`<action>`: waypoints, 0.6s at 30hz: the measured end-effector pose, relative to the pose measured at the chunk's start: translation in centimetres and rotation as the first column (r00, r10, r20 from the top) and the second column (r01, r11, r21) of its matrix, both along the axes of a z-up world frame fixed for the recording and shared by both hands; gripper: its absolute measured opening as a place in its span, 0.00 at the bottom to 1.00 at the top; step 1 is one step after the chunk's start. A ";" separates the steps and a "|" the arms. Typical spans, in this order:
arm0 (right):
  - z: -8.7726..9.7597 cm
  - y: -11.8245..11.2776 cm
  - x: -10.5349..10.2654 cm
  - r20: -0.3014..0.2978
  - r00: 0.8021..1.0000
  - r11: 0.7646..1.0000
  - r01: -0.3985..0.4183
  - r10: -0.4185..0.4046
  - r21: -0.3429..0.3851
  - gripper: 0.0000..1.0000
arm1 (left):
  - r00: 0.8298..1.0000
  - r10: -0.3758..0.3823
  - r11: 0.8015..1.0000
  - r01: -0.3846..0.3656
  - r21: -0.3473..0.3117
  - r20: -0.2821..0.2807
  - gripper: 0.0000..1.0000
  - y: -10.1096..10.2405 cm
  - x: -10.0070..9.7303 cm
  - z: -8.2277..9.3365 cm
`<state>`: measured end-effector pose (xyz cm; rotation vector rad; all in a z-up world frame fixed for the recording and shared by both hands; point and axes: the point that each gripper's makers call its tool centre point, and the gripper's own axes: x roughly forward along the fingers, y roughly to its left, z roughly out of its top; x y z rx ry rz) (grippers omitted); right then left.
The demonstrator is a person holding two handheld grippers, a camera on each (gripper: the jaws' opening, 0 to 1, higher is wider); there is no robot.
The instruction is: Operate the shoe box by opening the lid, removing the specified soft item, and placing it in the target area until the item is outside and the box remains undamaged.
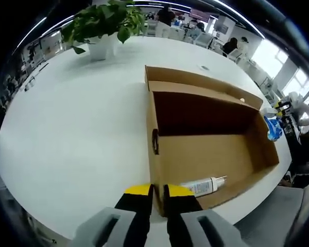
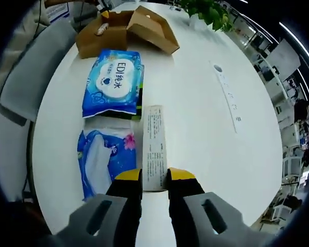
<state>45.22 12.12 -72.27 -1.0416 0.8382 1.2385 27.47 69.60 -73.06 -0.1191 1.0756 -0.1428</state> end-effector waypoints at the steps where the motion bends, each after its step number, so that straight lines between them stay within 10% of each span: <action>1: -0.1 -0.2 0.0 -0.002 1.000 1.000 -0.002 0.002 -0.008 0.16 | 1.000 -0.001 1.000 0.001 0.001 0.000 0.09 0.0 0.0 0.0; 18: -2.3 -2.1 0.2 -0.014 1.000 0.997 0.012 -0.013 -0.075 0.16 | 1.000 -0.014 1.000 0.014 0.016 -0.003 0.09 0.0 0.0 0.0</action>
